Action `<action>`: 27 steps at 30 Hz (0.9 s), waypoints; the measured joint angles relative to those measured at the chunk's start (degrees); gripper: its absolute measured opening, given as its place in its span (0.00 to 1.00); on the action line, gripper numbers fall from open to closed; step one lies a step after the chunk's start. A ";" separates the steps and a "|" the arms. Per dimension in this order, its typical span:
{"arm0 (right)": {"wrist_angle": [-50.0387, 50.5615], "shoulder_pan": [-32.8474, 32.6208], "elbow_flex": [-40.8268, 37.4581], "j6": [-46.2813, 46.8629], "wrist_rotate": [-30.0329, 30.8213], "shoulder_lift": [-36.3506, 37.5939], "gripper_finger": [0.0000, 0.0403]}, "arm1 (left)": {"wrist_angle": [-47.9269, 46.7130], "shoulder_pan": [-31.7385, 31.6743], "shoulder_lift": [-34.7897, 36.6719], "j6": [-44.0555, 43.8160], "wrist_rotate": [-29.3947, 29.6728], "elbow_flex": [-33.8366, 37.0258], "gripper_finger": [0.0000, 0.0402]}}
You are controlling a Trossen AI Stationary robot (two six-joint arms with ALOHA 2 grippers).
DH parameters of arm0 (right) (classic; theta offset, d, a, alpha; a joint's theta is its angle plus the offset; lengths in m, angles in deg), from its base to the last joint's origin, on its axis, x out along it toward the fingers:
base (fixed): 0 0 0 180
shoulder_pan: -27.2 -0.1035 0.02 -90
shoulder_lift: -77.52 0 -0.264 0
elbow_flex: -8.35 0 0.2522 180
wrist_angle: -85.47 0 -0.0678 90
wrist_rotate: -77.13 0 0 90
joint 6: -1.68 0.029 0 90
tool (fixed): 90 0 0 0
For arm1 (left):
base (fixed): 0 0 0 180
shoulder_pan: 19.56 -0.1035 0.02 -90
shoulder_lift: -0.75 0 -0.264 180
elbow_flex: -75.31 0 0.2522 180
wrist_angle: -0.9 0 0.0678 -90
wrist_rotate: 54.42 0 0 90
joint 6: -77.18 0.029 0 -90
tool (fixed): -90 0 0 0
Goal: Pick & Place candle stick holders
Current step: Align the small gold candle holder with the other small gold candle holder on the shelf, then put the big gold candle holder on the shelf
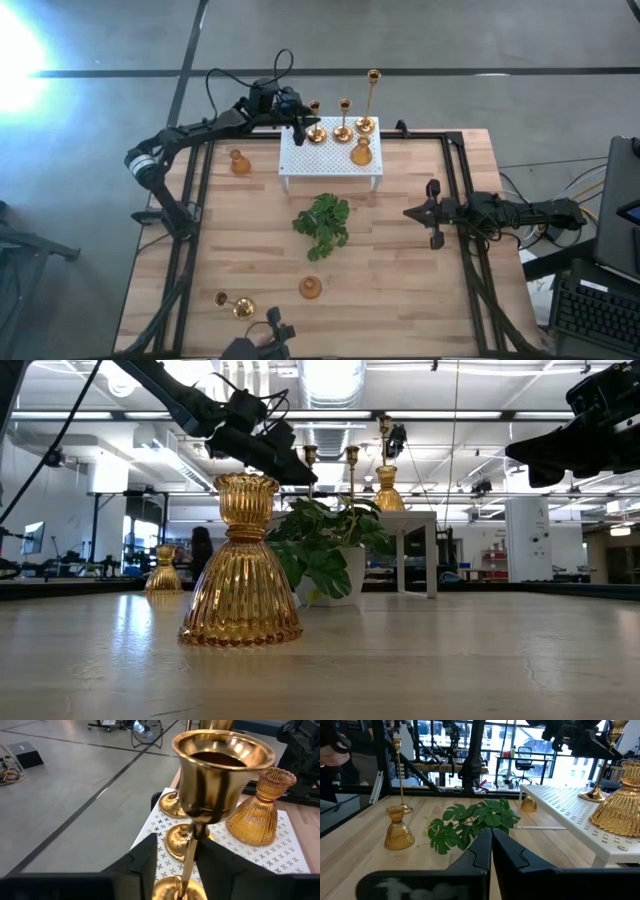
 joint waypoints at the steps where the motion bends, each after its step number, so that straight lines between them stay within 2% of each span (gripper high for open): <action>1: 0.00 0.00 0.00 0.00 0.00 0.01 0.02 | -0.02 0.00 0.00 0.00 0.03 0.00 0.35; 6: 0.00 -0.01 0.00 0.02 0.00 0.00 0.02 | -0.08 0.02 0.00 -0.02 0.06 0.00 0.42; 10: 0.01 -0.01 0.00 0.02 0.00 0.01 0.02 | -0.88 0.02 0.00 0.01 0.42 0.00 0.42; 15: 0.00 0.00 0.00 0.00 0.01 0.01 0.02 | -2.42 0.02 0.00 0.33 3.71 0.00 0.42; 27: 0.01 -0.02 0.00 0.01 0.01 0.01 0.02 | -6.99 0.00 1.69 1.46 4.70 0.00 0.44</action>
